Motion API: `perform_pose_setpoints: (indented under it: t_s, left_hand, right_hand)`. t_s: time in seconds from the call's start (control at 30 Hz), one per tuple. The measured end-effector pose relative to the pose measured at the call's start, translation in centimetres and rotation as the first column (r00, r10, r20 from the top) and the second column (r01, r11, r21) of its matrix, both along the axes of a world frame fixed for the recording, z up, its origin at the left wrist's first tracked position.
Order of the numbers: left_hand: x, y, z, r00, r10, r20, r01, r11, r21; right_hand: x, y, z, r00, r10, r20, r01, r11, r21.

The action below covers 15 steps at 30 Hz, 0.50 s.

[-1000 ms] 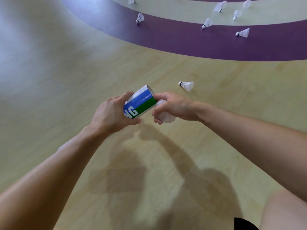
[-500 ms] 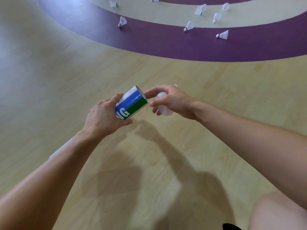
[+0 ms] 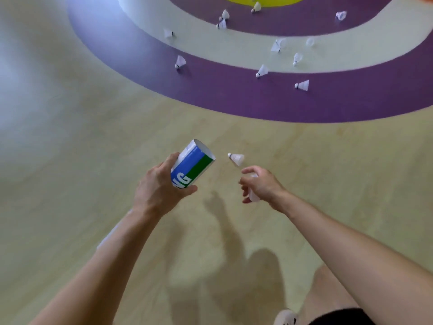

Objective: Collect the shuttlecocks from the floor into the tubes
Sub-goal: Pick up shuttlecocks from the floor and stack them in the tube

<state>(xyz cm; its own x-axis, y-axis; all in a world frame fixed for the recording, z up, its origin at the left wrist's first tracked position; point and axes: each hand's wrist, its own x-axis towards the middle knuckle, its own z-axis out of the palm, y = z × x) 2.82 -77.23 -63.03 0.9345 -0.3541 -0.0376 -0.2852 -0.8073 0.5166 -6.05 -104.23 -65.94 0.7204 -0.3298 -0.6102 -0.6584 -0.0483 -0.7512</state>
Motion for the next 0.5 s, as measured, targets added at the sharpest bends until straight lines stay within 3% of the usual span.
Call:
perform_pose_setpoints:
  t_s: [0.17, 0.37, 0.5]
  left_hand:
    - [1.0, 2.4, 17.1, 0.999, 0.044, 0.001, -0.044, 0.999, -0.002]
    - [3.0, 6.8, 34.7, 0.996, 0.089, 0.02, -0.09, 0.995, 0.044]
    - [5.3, 10.1, 41.5, 0.996, 0.08, 0.033, -0.081, 0.996, 0.035]
  right_hand:
    - [1.5, 2.8, 16.1, 0.98, 0.196, -0.036, -0.197, 0.98, -0.019]
    - [4.1, 6.7, 33.3, 0.972, 0.225, -0.065, -0.235, 0.933, -0.271]
    - [5.1, 8.6, 40.0, 0.954, 0.267, -0.135, -0.299, 0.873, -0.384]
